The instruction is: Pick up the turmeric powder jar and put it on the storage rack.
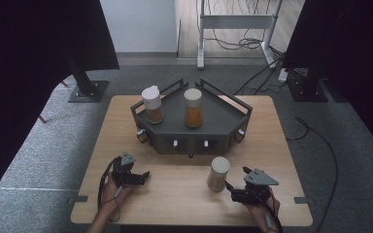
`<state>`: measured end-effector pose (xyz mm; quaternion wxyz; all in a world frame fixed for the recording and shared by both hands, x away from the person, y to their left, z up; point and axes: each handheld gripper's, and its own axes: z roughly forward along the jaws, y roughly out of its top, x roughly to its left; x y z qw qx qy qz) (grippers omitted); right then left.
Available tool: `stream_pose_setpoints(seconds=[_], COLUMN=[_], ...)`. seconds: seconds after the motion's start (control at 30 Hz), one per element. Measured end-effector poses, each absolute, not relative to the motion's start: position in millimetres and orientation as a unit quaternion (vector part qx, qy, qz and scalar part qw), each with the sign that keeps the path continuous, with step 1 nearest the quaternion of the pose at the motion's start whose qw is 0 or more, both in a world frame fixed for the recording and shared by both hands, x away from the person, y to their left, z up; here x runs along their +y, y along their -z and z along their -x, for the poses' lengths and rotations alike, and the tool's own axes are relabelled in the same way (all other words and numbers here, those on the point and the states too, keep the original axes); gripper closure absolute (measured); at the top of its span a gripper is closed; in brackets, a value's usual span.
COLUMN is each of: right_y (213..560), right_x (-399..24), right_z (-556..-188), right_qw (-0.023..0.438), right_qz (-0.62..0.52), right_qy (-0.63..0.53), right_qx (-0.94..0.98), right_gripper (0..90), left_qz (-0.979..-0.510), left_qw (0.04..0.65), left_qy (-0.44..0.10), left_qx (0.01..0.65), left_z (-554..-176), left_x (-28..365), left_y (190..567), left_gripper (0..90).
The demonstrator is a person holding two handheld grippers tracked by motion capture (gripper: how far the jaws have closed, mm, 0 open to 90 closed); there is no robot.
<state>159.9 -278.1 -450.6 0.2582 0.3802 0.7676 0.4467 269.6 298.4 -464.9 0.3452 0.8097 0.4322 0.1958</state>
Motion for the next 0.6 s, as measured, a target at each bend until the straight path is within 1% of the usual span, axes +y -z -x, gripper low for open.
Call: stream_pose_setpoints(seconds=[0.37,0.6], right_y=[453.3,452.8], right_x=[-280.4,-274.8], right_z=[-158.2,-161.9], right_qw=[0.238,0.236], right_qz=[-0.366,-0.354], right_qy=[-0.479,-0.484], right_qx=[0.762,0.765], right_gripper=[12.7,12.7], left_qz=[-0.810,-0.810], left_qw=[0.345,0.345], left_qy=[-0.196,-0.196], left_qx=[0.432,0.432], left_z=[-269.6,-269.7], left_x=[298.4,298.4], left_y=[464.8,464.7], left_gripper=[3.7,3.6])
